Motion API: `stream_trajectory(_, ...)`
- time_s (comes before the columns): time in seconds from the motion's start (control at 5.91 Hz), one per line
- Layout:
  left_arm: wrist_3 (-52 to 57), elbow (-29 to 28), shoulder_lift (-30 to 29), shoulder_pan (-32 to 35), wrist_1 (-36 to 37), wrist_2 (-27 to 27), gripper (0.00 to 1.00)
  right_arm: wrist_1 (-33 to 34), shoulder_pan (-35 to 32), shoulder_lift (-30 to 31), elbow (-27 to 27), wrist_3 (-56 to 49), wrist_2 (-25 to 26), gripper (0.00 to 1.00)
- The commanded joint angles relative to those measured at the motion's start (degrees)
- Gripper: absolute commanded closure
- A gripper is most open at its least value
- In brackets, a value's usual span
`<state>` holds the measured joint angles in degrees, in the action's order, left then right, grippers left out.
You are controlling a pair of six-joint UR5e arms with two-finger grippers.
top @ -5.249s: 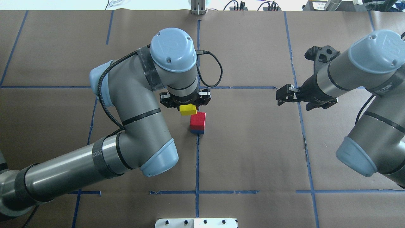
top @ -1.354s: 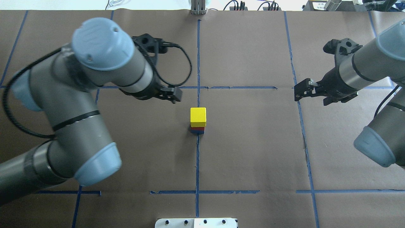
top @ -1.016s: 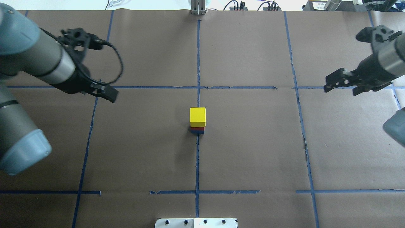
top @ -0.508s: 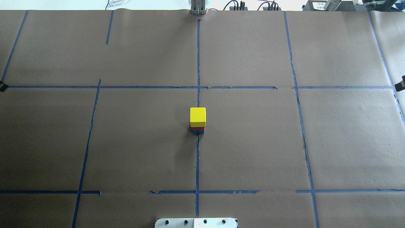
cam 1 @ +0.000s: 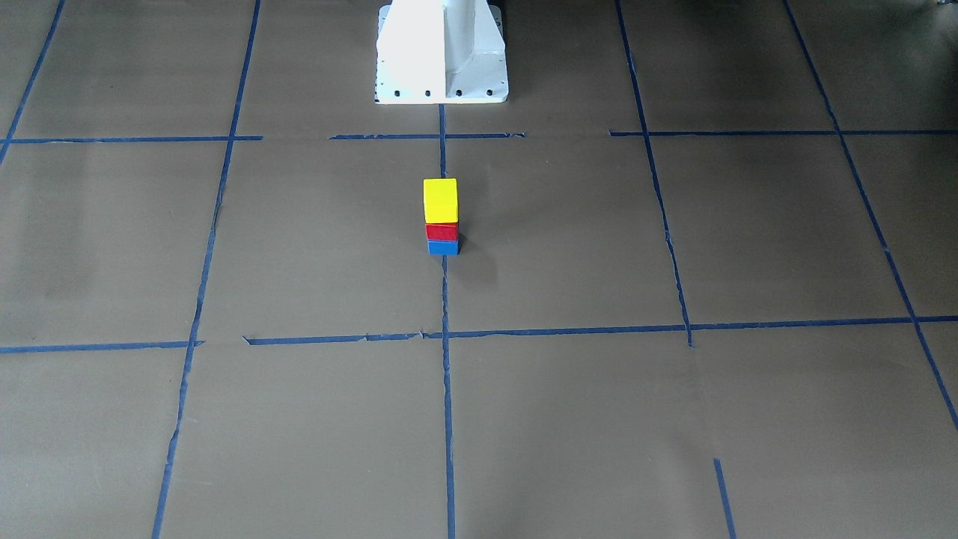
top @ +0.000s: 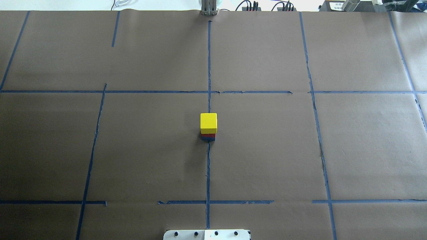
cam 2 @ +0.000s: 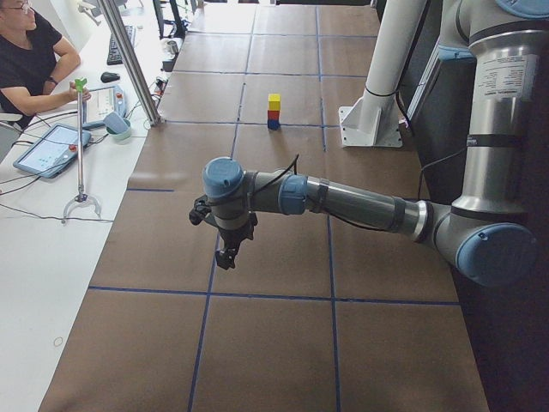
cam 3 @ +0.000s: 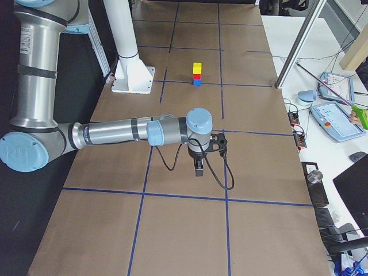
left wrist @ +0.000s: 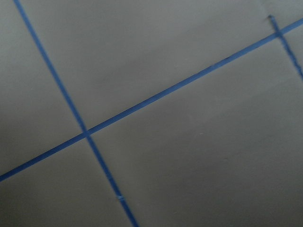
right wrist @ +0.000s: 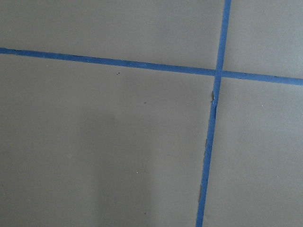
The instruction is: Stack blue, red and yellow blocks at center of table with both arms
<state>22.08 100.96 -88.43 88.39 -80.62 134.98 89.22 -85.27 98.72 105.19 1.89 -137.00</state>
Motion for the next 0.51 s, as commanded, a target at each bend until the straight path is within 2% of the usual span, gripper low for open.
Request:
stream_trajectory(0.0, -3.32, -1.82, 2.55, 1.61, -0.24, 0.37, 0.00, -0.45, -0.60, 0.24, -1.65, -1.36, 0.24, 0.00)
stream_trajectory(0.34, -4.84, -2.08, 2.56, 2.40, -0.24, 0.46, 0.00, -0.02, -0.60, 0.85, -0.17, -1.36, 0.07, 0.00)
